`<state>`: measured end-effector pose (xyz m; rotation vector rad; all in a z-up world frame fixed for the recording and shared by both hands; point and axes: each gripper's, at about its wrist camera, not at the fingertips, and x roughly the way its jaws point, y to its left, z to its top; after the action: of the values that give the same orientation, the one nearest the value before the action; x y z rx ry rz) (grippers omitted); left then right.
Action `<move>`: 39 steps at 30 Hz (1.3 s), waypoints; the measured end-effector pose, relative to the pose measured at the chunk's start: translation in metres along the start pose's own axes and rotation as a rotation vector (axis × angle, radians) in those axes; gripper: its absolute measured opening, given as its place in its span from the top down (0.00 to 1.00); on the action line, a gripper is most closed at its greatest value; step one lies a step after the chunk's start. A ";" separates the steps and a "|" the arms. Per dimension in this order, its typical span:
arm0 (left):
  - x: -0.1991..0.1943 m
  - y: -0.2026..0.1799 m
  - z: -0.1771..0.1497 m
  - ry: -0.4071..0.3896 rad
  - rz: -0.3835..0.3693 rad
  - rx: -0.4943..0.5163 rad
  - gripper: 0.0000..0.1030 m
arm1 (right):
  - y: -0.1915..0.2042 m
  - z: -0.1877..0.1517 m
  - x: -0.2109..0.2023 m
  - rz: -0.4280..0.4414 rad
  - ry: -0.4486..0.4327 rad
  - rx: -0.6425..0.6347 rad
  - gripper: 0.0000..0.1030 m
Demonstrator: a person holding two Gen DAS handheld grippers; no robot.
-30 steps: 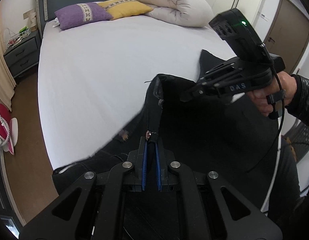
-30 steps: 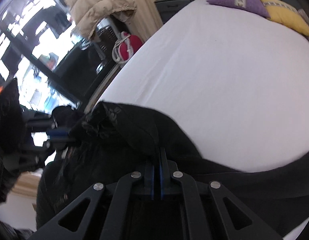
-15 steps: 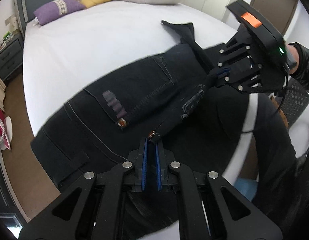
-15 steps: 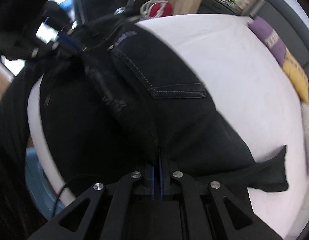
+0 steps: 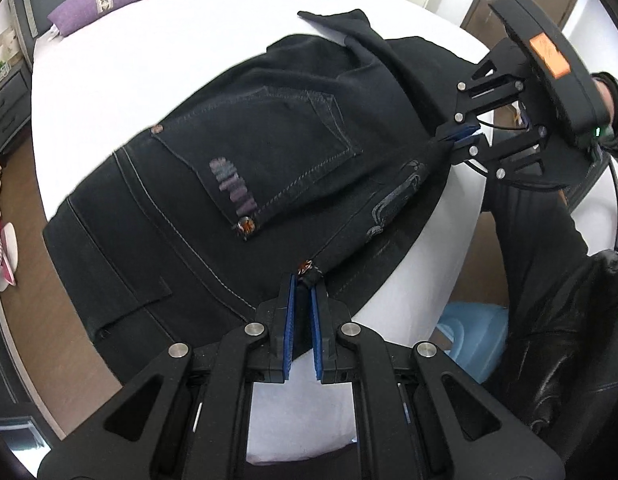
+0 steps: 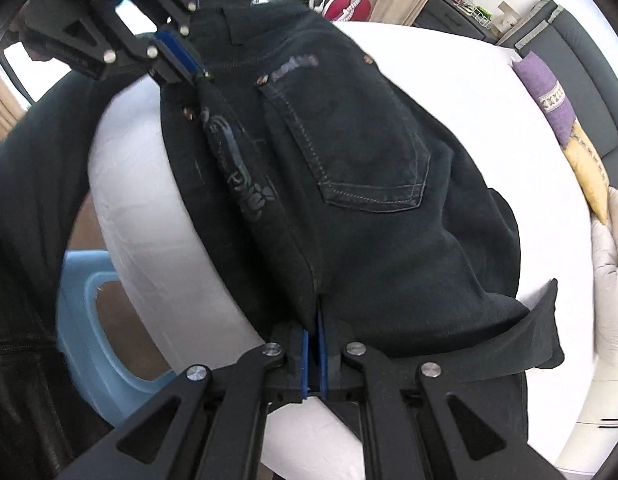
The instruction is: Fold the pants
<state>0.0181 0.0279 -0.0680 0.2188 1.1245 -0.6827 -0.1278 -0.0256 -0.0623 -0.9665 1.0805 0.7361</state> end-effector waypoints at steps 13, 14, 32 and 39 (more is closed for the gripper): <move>0.002 0.025 -0.017 -0.019 -0.030 -0.093 0.88 | 0.041 -0.036 0.008 -0.141 0.038 -0.079 0.92; 0.001 0.027 -0.016 -0.021 -0.044 -0.116 0.88 | 0.043 -0.035 0.012 -0.154 0.040 -0.075 0.92; -0.041 0.022 0.028 -0.188 -0.075 -0.263 0.36 | 0.046 -0.032 0.012 -0.217 0.014 0.060 0.92; 0.049 0.035 0.054 -0.095 -0.060 -0.362 0.36 | 0.037 -0.043 0.000 -0.211 -0.041 0.174 0.82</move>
<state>0.0924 0.0095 -0.0935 -0.1545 1.1458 -0.5256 -0.1767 -0.0498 -0.0799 -0.8958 0.9725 0.4792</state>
